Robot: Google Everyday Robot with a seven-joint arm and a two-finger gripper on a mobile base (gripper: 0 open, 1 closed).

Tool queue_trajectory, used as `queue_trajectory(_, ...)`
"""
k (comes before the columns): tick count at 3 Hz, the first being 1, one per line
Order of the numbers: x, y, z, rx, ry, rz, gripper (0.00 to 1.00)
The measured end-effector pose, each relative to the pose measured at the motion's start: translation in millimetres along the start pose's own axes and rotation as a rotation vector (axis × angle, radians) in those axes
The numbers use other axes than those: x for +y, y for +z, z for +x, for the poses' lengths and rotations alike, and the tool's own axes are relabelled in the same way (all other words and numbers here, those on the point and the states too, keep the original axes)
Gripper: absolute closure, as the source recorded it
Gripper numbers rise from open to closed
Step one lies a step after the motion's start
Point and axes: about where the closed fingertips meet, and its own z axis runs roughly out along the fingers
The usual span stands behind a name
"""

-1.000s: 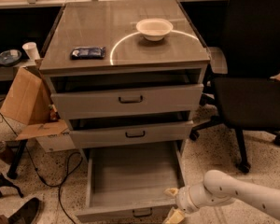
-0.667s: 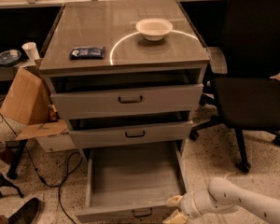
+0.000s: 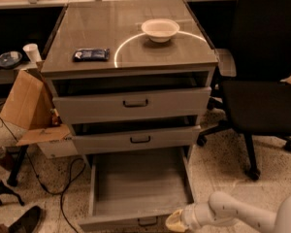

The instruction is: Close bottom drawer

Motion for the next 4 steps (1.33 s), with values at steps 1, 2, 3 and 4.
queue_trajectory(1, -14.2, 38.7, -1.9, 0.013, 0.014, -0.005, 1.00)
queue_trajectory(2, -24.1, 61.7, -0.7, 0.037, 0.032, -0.004, 1.00)
queue_trajectory(3, -24.2, 61.7, -0.7, 0.037, 0.032, -0.004, 1.00)
queue_trajectory(4, -35.1, 61.7, 1.1, 0.076, 0.049, 0.029, 1.00)
